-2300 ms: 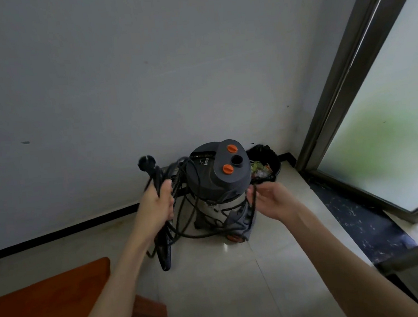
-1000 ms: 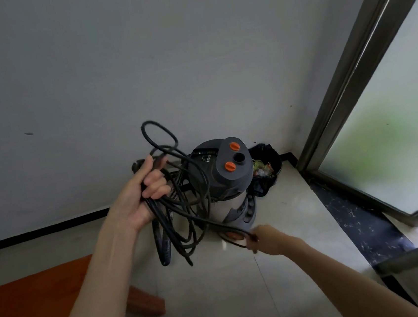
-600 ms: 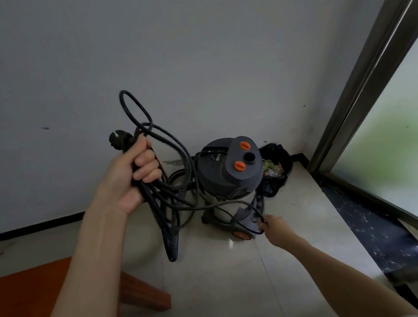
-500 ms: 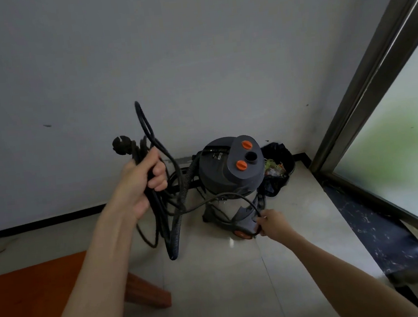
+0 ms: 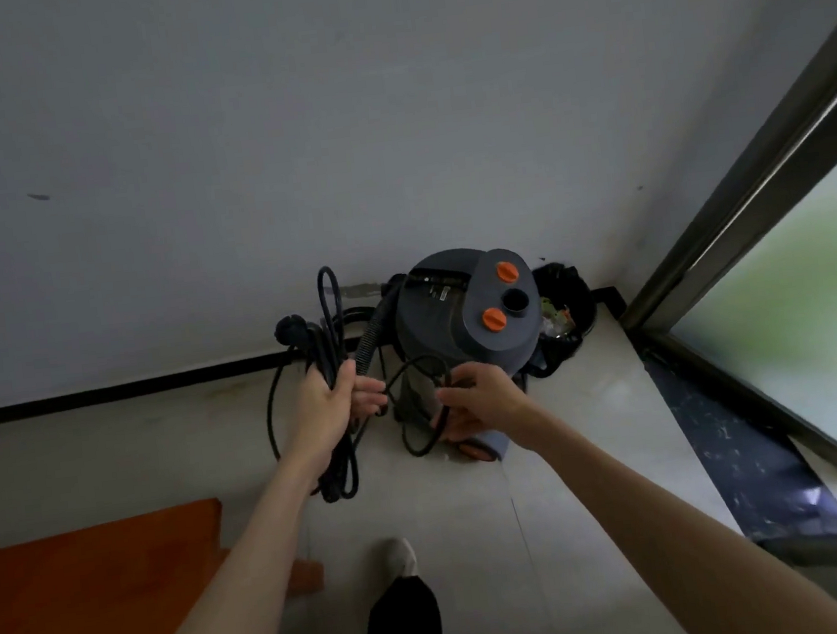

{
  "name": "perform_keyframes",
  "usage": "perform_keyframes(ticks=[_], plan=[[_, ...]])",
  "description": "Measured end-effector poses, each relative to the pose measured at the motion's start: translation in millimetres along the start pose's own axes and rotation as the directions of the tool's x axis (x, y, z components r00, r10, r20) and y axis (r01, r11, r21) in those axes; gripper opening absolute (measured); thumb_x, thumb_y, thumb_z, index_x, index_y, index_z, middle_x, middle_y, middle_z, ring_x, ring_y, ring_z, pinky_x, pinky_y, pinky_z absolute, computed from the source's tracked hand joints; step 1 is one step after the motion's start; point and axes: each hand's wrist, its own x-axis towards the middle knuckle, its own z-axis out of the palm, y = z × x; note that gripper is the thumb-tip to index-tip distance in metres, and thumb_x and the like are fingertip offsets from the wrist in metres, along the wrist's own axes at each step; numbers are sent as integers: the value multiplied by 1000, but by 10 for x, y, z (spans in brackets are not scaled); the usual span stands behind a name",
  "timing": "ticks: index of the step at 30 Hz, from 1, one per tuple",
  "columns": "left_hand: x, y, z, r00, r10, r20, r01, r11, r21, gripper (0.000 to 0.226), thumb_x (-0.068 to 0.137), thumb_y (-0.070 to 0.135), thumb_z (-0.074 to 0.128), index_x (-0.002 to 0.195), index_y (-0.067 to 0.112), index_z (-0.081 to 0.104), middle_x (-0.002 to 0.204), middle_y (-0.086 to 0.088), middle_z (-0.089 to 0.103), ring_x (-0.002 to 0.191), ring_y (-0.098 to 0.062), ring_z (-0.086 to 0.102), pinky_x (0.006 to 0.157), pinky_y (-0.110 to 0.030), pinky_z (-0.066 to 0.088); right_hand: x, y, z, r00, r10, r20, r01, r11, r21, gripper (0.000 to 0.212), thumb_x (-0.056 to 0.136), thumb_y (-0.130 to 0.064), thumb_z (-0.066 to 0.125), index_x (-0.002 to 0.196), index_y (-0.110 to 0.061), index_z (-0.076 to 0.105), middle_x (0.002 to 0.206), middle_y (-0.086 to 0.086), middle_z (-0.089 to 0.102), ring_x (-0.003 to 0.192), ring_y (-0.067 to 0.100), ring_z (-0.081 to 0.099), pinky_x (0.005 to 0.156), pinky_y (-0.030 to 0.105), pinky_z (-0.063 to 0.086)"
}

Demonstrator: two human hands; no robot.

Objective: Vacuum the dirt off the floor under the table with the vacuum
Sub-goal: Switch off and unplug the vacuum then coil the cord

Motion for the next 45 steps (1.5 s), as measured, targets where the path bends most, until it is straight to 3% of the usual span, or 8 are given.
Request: perform_keyframes(ticks=[12,18,23,29,33,38,41,45], plan=[[941,-70,-45,958,-125,257,147,987,-71,29,100,25,39,78,7,47,44,0,43,37,-13,38,48,-31,38,1241,-578,285,995,72,-72,-44,941,335,8,92,-12,60,91,-5,56,71,8,60,54,15,64,48,19,52],[1269,-215,-212,952,-271,139,293,941,-169,48,86,53,40,76,6,47,42,0,31,33,-11,25,45,-28,24,1901,-181,211,970,196,-142,-163,963,215,24,99,-21,49,82,-8,60,75,11,59,72,25,58,72,35,50],[1438,-504,-305,917,-398,-11,379,882,-279,44,88,51,46,73,10,45,45,0,27,33,-12,23,36,-22,25,2576,176,257,918,393,-42,-388,917,93,35,100,-19,45,126,3,51,119,27,57,114,37,55,99,42,45],[1641,-1038,-337,875,-446,-187,389,879,-277,39,94,40,48,66,12,42,42,4,32,33,-10,24,35,-19,22,3394,564,553,929,370,8,-367,924,-105,39,99,-13,39,134,3,45,138,23,46,126,37,46,106,46,39],[1624,-1365,-380,850,-449,-275,373,882,-288,38,94,37,48,69,10,41,40,2,32,31,-10,25,34,-19,23,3875,824,740,919,385,-79,-378,921,91,25,99,-21,36,119,-16,50,127,13,52,104,24,49,104,46,41],[1514,-1842,-396,819,-508,-267,413,845,-341,37,92,38,47,71,8,42,39,3,31,30,-11,23,34,-19,21,4451,1080,934,915,382,-132,-299,860,413,48,102,-36,29,143,-13,37,147,7,41,132,25,42,96,32,40],[1513,-2034,-386,791,-548,-273,436,817,-377,36,93,36,46,71,8,43,38,4,31,30,-10,22,34,-18,21,4621,1174,1041,932,344,-111,-231,803,550,56,99,-55,23,135,-20,49,142,0,48,139,23,33,116,41,25],[1552,-2157,-365,788,-548,-279,438,819,-371,36,94,36,45,71,8,42,39,3,30,30,-10,22,34,-19,21,4644,1319,1115,923,353,-150,-216,801,558,46,101,-48,25,111,-18,60,106,2,63,102,21,56,100,39,42]])
